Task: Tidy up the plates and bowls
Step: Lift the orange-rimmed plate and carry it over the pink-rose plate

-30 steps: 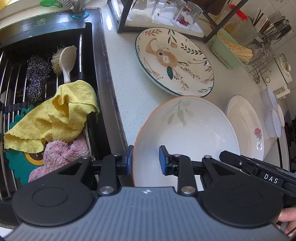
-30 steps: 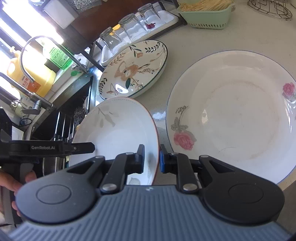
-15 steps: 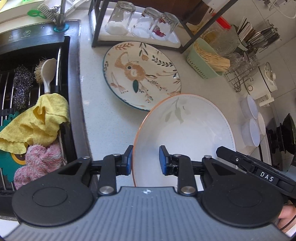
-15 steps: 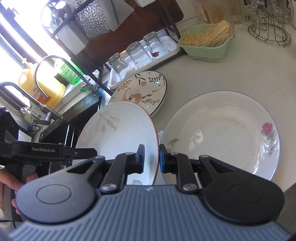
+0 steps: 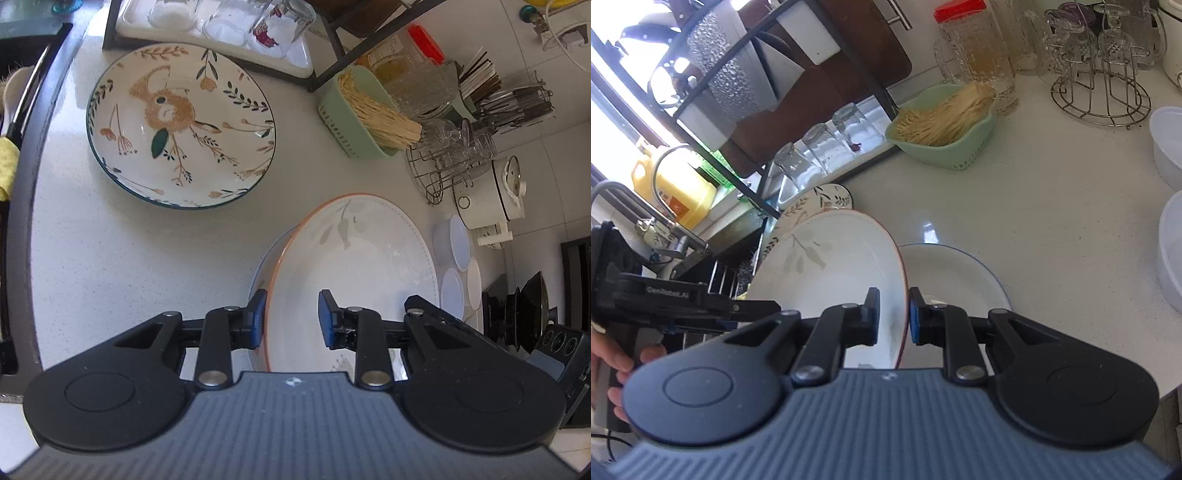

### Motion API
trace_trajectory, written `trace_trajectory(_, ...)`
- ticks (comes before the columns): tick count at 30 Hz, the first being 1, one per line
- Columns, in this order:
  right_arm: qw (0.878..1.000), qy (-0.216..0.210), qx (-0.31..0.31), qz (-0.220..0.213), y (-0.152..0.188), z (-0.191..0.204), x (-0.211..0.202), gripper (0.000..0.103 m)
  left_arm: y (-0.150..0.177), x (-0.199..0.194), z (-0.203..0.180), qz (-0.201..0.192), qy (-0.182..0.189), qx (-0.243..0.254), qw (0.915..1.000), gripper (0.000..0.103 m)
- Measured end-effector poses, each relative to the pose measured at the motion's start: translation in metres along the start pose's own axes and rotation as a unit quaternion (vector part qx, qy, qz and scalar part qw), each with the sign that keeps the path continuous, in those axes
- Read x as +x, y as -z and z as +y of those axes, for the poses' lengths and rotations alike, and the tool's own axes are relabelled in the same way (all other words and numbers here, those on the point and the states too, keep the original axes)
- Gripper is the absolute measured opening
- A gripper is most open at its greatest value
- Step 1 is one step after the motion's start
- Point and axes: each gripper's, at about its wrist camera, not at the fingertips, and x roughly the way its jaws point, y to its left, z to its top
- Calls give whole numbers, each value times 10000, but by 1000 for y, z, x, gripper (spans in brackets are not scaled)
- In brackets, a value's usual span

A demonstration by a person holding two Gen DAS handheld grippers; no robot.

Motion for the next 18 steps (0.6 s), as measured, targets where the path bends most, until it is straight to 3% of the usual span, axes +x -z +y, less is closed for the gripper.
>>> trace_trajectory(9,9998,-152,6,127,-1,-48,17,19,-8,56,-11,638,-200,13,9978,32)
trace_trajectory(18,9994,-186,-155,235,-3,-55,29,19,-6,70,-18,588,-614,-48,9964,32)
